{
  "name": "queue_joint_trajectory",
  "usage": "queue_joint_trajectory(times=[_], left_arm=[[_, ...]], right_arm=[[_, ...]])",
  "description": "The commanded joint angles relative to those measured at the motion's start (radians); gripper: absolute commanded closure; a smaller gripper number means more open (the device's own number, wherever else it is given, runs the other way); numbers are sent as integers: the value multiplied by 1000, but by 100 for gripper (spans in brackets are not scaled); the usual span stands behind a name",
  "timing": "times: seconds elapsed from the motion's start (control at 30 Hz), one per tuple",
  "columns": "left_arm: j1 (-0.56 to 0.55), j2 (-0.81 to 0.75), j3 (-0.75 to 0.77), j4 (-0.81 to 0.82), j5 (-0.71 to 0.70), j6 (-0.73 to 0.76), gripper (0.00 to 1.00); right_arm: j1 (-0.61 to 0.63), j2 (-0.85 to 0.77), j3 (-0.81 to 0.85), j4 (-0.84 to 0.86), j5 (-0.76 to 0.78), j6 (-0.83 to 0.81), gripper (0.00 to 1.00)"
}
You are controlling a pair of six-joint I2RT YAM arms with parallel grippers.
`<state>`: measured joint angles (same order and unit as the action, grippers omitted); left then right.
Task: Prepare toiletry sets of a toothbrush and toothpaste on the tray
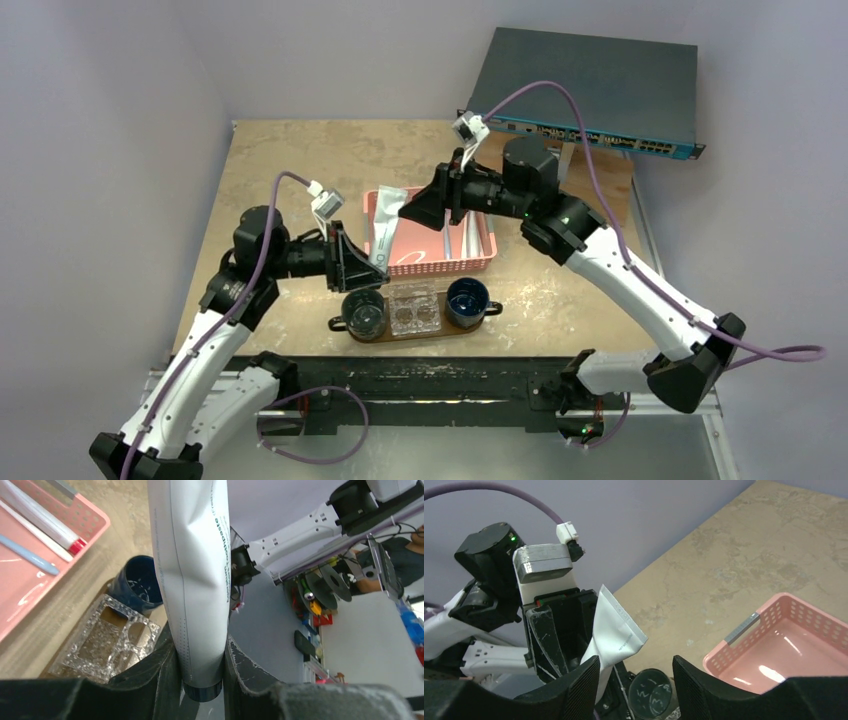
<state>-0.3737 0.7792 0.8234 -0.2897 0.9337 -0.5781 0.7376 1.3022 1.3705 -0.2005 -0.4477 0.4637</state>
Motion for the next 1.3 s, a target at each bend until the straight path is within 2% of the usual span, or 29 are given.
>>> queue_joint_trajectory(times=[0.0,0.23,0.33,0.5,0.63,0.93,1.27], left_arm=[[-2,-37,33,-74,128,115,100],[-7,-63,30,-89,244,115,100],[-42,-61,31,-92,293,116,100],[-105,-29,78,-202,300,194,100],[-129,-14,90,-215,315,196,100],[-164,24,118,-273,312,221,100],[-216,48,124,-328,290,264,100]], right_arm=[[-16,-52,92,-167,-97,-187,42],[-18,-53,161,-332,-213,-325,39],[-19,-47,188,-359,-266,-338,38],[-17,-39,223,-379,-397,-331,37],[-18,-31,240,-419,-427,-328,37],[-7,10,219,-476,-475,-315,40],[16,31,176,-483,-540,-323,52]])
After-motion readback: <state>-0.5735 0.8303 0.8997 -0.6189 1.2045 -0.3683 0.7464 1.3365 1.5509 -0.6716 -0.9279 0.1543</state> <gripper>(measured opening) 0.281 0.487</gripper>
